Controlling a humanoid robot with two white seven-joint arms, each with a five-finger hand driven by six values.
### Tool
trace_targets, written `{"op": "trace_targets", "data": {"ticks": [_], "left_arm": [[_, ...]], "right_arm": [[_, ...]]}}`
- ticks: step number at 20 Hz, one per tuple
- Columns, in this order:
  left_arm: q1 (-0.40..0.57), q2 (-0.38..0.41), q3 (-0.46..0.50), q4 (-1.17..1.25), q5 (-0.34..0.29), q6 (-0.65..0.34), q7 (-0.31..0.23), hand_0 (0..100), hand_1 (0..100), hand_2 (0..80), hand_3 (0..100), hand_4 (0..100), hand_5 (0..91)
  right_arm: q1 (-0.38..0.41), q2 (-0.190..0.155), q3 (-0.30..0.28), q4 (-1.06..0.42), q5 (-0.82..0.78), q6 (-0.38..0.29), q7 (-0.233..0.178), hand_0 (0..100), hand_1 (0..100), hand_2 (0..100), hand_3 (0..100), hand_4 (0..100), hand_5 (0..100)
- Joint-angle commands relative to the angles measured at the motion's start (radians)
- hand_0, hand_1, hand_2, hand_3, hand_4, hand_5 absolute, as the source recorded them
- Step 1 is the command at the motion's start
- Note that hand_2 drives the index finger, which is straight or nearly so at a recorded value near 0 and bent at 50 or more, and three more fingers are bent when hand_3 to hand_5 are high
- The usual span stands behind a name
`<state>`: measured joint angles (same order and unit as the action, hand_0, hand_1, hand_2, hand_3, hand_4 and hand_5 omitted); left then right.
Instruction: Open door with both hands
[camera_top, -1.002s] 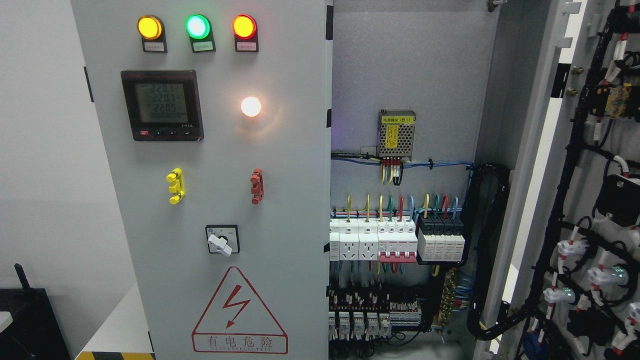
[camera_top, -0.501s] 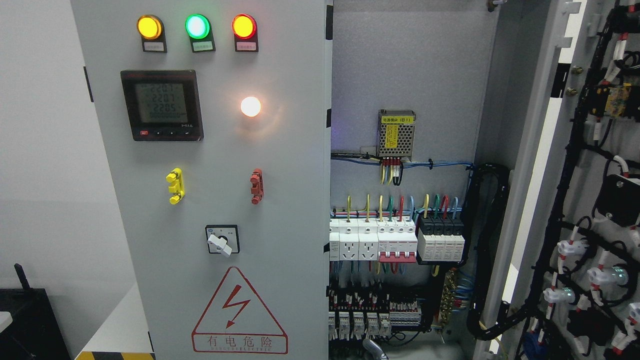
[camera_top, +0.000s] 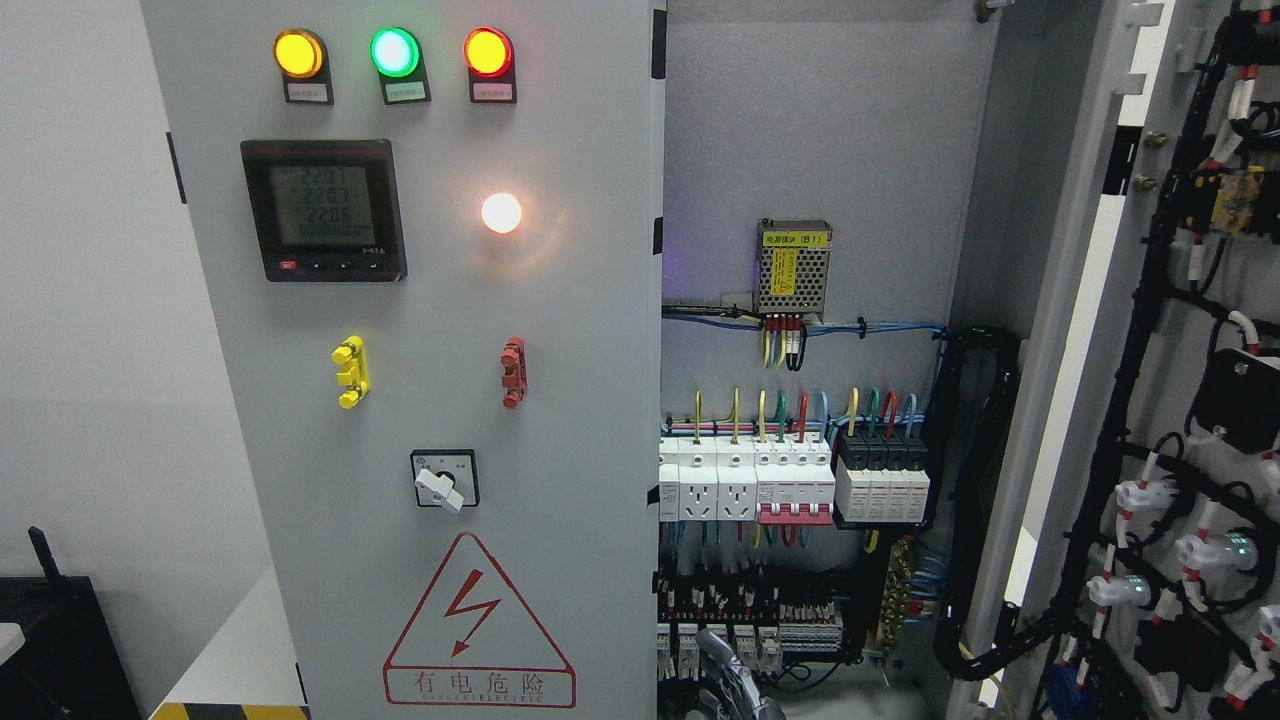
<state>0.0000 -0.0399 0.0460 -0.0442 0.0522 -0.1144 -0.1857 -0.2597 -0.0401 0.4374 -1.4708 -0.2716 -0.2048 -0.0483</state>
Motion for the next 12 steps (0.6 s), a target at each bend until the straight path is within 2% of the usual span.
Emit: {"op": "trace_targets", "data": {"ticks": [1,5,9,12], "left_arm": [[0.018,0.0,0.0,0.0,0.0,0.001,0.0,12,39,0.0,0,0,0.0],[0.018,0.0,0.0,0.0,0.0,0.001,0.0,12,39,0.0,0,0,0.0],[0.018,0.0,0.0,0.001,0.0,0.001,0.0,12,39,0.0,0,0,0.0],[0.018,0.0,0.0,0.001,0.0,0.001,0.0,12,39,0.0,0,0,0.0]], "right_arm": [[-0.067,0.006,-0.011,0.122,-0.005,0.001,0.001,12,39,0,0,0,0],[-0.099,0.002,-0.012,0.142,-0.008,-0.001,0.001,12,39,0,0,0,0],[-0.108,0.0,-0.012,0.141,-0.009,-0.001,0.031,12,39,0,0,0,0],[-0.127,0.002,-0.011,0.145,-0.009,0.001,0.033,12,39,0,0,0,0]]}}
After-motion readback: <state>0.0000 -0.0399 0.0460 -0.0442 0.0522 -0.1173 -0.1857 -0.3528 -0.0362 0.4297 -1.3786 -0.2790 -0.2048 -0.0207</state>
